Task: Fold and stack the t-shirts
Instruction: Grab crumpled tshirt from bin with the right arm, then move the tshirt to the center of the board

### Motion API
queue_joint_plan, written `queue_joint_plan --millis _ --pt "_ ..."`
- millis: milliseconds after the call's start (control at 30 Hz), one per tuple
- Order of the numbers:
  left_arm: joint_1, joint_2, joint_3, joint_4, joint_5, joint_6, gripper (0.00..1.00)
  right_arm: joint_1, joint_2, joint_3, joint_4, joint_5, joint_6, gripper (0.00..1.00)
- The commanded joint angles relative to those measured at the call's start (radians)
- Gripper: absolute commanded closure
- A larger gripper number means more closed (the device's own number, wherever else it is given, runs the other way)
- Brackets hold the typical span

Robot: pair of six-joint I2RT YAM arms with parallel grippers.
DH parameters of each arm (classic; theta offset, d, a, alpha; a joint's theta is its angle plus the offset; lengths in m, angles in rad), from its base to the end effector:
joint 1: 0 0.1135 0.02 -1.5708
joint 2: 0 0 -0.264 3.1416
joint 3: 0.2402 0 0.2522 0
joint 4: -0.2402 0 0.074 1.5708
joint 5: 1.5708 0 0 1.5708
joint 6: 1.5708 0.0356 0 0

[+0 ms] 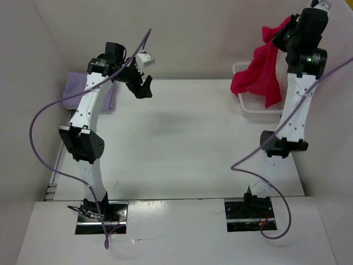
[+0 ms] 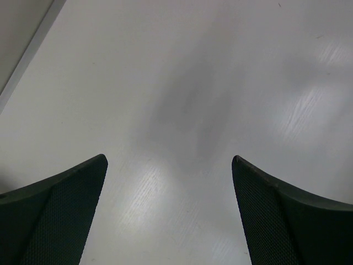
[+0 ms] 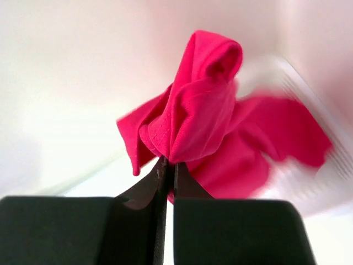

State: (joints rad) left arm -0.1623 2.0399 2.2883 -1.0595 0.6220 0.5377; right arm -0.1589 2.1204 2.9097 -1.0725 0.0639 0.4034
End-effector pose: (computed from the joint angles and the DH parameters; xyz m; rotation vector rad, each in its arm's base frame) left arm 0.4239 -0.0904 0.3927 1.0367 2.0029 -0.5397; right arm 0.3877 -0.0644 0.5242 0.5572 1.7692 0.1109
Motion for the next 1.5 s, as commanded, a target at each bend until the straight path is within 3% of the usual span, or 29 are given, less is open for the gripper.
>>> queue_joint_plan --millis 0,100,167,233,367,467,567,600,633,667,700,733,767,967,1033,1067,1133,1167,1267,1300,1367,1467 --pt "-0.011 -0.142 -0.099 0.111 -0.057 -0.039 0.0 0.126 -0.227 -0.052 0.062 -0.114 -0.005 1.0" --pt "-0.011 -0.262 -0.232 0.186 -0.152 -0.062 0.0 0.338 -0.336 -0.121 0.081 -0.128 -0.044 1.0" --pt "0.036 -0.337 -0.31 0.213 -0.163 -0.099 0.0 0.514 -0.365 -0.135 0.082 -0.052 -0.061 1.0" --pt "0.073 -0.389 -0.345 0.227 -0.163 -0.131 0.0 0.59 -0.375 -0.145 0.046 -0.003 -0.052 1.0" --pt "0.179 -0.441 -0.382 0.227 -0.174 -0.153 0.0 0.604 -0.309 -0.12 -0.047 0.016 0.024 1.0" --pt "0.201 -0.489 -0.411 0.227 -0.2 -0.153 0.0 0.604 -0.174 -0.041 -0.118 0.005 0.035 1.0" --pt "0.201 -0.535 -0.441 0.236 -0.209 -0.153 0.0 0.587 -0.036 0.044 -0.086 -0.077 0.035 0.96" --pt "0.201 -0.553 -0.454 0.236 -0.209 -0.153 0.0 0.561 0.001 0.104 -0.077 -0.146 0.02 0.88" --pt "0.201 -0.554 -0.454 0.236 -0.209 -0.153 0.0 0.55 0.063 0.127 -0.076 -0.163 0.02 0.44" --pt "0.201 -0.567 -0.464 0.236 -0.209 -0.153 0.0 0.541 0.088 0.146 -0.076 -0.164 0.011 0.21" --pt "0.201 -0.578 -0.464 0.236 -0.209 -0.153 0.0 0.541 0.105 0.16 -0.101 -0.141 0.0 0.07" --pt "0.201 -0.578 -0.464 0.236 -0.209 -0.153 0.0 0.541 0.105 0.16 -0.136 -0.124 -0.012 0.01" --pt "0.201 -0.589 -0.475 0.225 -0.209 -0.153 0.0 0.558 0.084 0.129 -0.136 -0.107 -0.012 0.01" --pt "0.162 -0.624 -0.57 0.204 -0.246 -0.091 0.0 0.74 -0.259 -0.225 -0.136 0.143 -0.063 0.01" --pt "0.139 -0.641 -0.621 0.204 -0.257 -0.059 0.0 0.826 -0.354 -0.493 -0.117 0.226 -0.063 0.01" --pt "0.139 -0.655 -0.682 0.204 -0.257 -0.059 0.0 0.849 -0.457 -0.75 -0.037 0.241 -0.037 0.01" --pt "0.13 -0.667 -0.745 0.233 -0.289 -0.048 0.0 0.86 -0.566 -1.041 0.107 0.115 0.006 0.01" --pt "0.13 -0.667 -0.774 0.233 -0.3 -0.048 0.0 0.86 -0.656 -1.296 0.258 0.058 0.079 0.01" --pt "0.11 -0.667 -0.886 0.254 -0.372 -0.048 0.0 0.89 -0.756 -1.669 0.477 -0.096 0.262 0.09" --pt "0.11 -0.667 -0.911 0.254 -0.39 -0.057 0.0 0.904 -0.757 -1.722 0.588 -0.113 0.294 0.12" --pt "0.11 -0.641 -0.986 0.254 -0.433 -0.068 0.0 0.964 -0.723 -1.77 0.654 -0.113 0.33 0.13" --pt "0.11 -0.632 -1.082 0.254 -0.433 -0.079 0.0 1.033 -0.517 -1.636 0.632 -0.015 0.286 0.13"
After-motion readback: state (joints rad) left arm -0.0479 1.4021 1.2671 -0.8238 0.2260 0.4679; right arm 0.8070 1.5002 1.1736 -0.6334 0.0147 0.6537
